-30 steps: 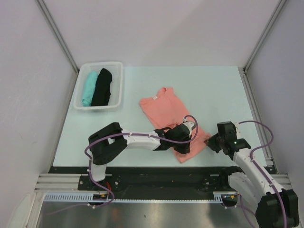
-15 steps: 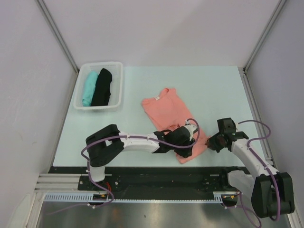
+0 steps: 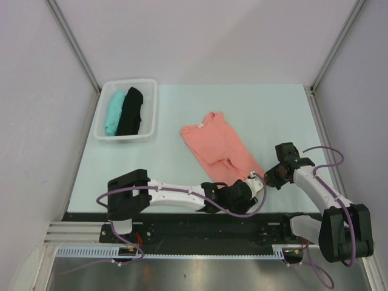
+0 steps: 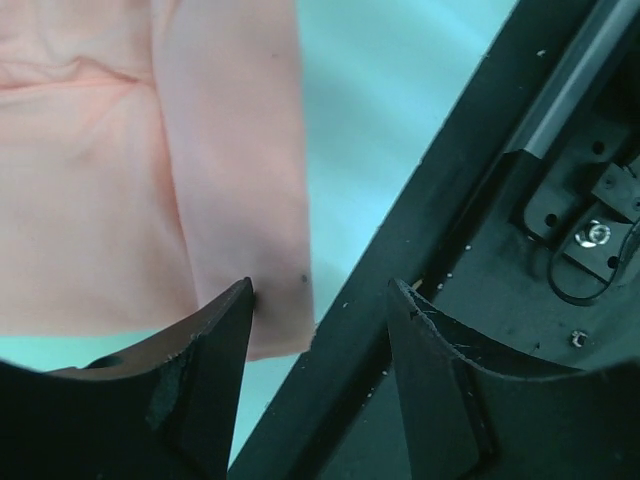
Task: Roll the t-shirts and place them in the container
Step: Roll the T-shirt to the center of the board.
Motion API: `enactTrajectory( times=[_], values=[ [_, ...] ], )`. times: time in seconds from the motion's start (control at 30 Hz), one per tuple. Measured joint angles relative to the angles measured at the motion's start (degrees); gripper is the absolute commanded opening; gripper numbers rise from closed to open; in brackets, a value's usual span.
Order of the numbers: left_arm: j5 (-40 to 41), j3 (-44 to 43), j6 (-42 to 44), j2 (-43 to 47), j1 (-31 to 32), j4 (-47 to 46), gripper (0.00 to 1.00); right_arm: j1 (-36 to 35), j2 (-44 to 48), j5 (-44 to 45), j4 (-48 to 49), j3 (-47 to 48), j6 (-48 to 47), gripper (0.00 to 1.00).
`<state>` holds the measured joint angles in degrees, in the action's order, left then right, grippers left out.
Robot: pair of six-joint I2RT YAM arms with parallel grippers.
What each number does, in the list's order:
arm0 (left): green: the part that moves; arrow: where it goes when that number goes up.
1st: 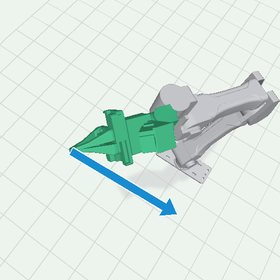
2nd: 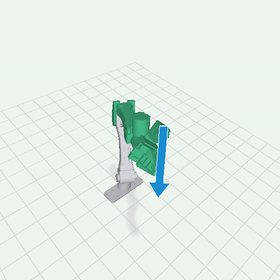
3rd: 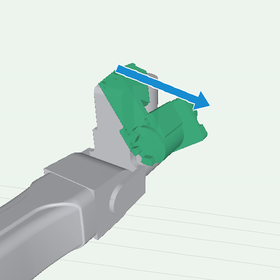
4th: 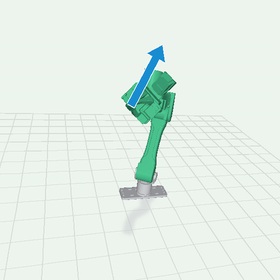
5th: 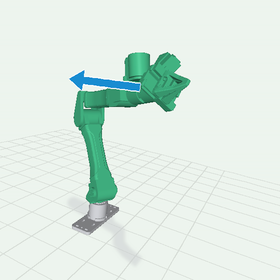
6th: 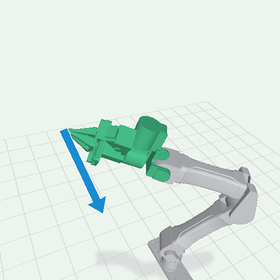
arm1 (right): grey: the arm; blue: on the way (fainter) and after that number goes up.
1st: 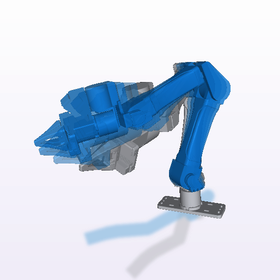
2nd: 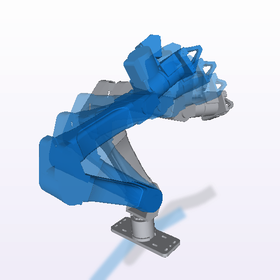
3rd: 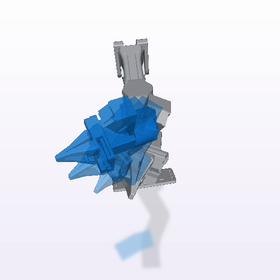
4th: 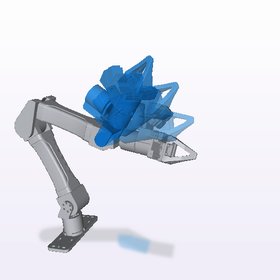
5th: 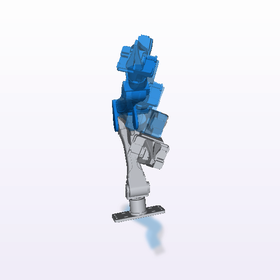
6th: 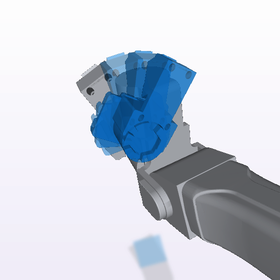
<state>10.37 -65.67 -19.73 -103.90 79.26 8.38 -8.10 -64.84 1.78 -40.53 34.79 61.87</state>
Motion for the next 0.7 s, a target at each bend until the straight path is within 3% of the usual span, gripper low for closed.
enactTrajectory(
  times=[0.4,0.57,0.6,0.7],
  values=[
    [9.4,-4.7,5.5,-5.1,4.0,2.1,0.54,-0.6,-1.5,0.9,-0.9,1.0,0.1,0.0],
    [12.2,-4.7,6.9,-6.3,4.2,2.3,0.38,-0.9,-2.0,1.2,-1.3,1.4,0.2,0.0],
    [12.5,-4.8,7.2,-6.6,4.2,2.3,0.27,-0.9,-2.1,1.2,-1.3,1.4,0.2,0.0],
    [13.7,-5.2,7.9,-7.9,4.2,2.4,0.11,-0.9,-2.1,1.3,-1.5,1.4,0.0,0.0]
  ],
)
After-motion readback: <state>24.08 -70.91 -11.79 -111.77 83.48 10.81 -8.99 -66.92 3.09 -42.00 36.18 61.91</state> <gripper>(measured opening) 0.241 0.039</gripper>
